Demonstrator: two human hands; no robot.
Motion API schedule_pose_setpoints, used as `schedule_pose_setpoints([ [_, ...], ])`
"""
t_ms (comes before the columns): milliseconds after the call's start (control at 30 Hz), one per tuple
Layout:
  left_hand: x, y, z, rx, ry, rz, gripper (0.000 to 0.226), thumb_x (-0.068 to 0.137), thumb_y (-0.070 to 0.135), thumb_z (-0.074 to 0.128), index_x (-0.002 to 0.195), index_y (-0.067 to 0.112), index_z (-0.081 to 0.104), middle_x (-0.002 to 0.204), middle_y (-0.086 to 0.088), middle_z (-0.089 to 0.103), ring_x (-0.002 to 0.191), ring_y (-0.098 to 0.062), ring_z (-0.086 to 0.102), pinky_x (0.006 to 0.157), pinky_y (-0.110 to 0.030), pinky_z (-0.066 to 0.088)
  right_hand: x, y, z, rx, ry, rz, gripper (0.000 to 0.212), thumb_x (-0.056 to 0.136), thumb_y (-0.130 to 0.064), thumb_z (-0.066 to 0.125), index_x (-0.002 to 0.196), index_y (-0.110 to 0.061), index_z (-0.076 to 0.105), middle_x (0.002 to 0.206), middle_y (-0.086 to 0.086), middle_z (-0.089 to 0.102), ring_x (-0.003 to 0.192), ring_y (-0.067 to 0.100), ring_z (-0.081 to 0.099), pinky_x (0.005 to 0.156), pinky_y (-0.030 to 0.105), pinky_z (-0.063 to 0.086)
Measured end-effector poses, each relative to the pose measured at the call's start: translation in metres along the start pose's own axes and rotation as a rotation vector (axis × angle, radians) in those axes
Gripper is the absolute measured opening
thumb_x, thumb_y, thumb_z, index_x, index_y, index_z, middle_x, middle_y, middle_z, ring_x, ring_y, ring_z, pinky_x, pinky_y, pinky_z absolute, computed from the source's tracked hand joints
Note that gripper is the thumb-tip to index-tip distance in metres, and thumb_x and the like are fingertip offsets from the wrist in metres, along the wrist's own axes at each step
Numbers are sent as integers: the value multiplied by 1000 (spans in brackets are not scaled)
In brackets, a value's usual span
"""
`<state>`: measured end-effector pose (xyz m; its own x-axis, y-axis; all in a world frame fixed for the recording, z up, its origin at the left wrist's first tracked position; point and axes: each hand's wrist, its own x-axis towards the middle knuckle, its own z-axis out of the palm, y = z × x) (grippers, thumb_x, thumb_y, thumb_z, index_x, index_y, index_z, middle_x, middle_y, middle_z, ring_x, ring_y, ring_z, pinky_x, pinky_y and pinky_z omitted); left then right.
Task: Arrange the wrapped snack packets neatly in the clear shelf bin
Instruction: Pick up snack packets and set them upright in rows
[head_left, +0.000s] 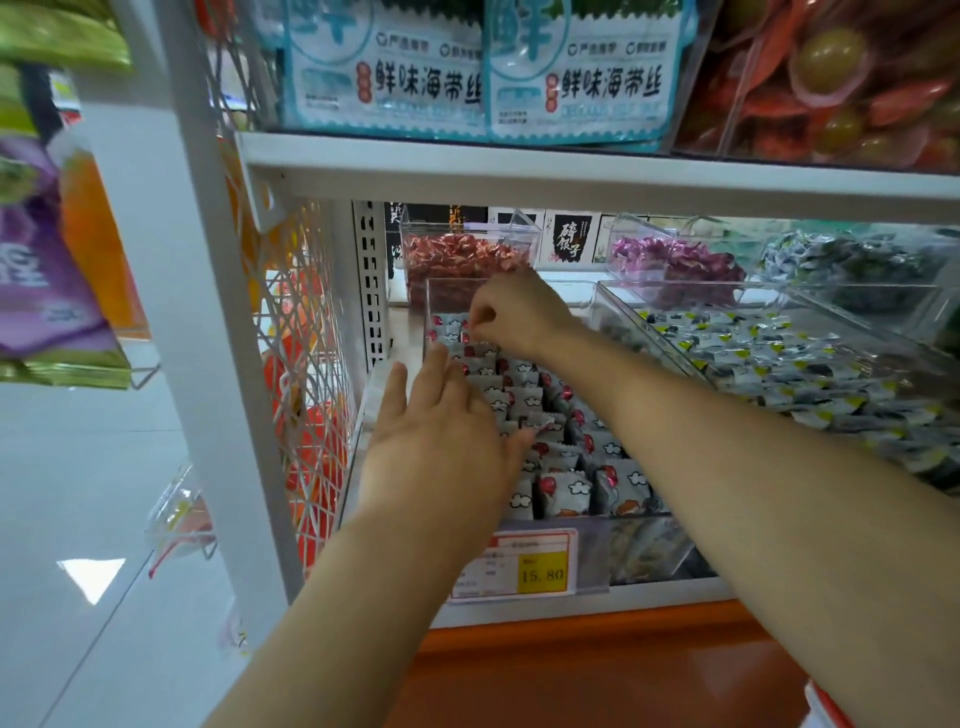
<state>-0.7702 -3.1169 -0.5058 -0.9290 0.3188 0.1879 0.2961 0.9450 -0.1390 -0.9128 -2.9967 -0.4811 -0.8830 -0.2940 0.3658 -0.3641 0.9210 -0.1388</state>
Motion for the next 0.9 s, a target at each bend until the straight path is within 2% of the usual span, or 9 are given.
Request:
schedule_pose_setpoints([
  [67,-1,0,0,-20,12,-3,69,95,51,6,146,8,20,157,-9,7,144,-22,-14,116,-43,-8,-2,-1,-9,152,145,45,12,90,-14,58,92,-9,69,96,5,68,86,17,61,83,32,49],
  [133,-1,1,0,-31,23,-7,68,95,51,8,145,8,22,157,-9,9,144,-22,-12,116,-43,-8,-4,0,-16,185,188,55,13,91,-13,54,91,-8,66,95,5,66,84,17,59,74,26,44],
  [200,-1,2,-1,-46,33,-11,67,95,51,9,144,8,25,156,-9,12,144,-22,-11,116,-42,-8,-6,0,-16,125,126,21,15,91,-10,53,95,-8,67,100,5,66,89,18,59,75,25,41],
  [333,-1,2,-1,-101,38,-22,66,95,51,12,143,9,30,156,-8,15,144,-20,-9,116,-41,-6,-6,-1,-1,-6,-85,31,21,92,-14,55,109,-13,67,116,6,65,109,23,58,96,35,45],
  [433,-1,2,0,-75,19,-10,67,95,52,11,144,9,28,156,-9,14,144,-22,-10,115,-43,-5,-3,-2,11,-72,-119,91,16,89,-14,60,102,-16,69,118,8,61,114,26,50,95,38,44],
  [533,0,1,0,-64,15,7,67,95,53,11,142,10,32,155,-10,18,144,-23,-10,116,-44,-3,1,-2,12,-31,-117,94,10,86,-15,65,95,-16,69,115,8,63,110,25,54,93,37,45],
  [700,0,-2,1,-88,15,24,68,94,54,11,141,10,33,154,-9,20,144,-24,-10,117,-45,-1,-2,0,-7,306,35,108,8,87,-12,62,92,-8,67,95,3,65,74,5,53,75,22,44],
  [833,-1,-2,1,-159,91,9,61,96,50,19,139,12,37,153,-6,23,144,-20,-6,117,-43,-5,-23,1,-33,511,251,165,8,87,-6,60,93,-3,65,85,0,58,70,-3,48,55,2,37],
  [900,-2,1,1,-191,169,-16,52,98,44,25,137,14,39,153,-4,24,144,-19,-2,117,-43,-4,-44,4,-44,621,390,211,9,88,-4,59,93,0,65,89,4,60,72,0,53,55,2,41],
])
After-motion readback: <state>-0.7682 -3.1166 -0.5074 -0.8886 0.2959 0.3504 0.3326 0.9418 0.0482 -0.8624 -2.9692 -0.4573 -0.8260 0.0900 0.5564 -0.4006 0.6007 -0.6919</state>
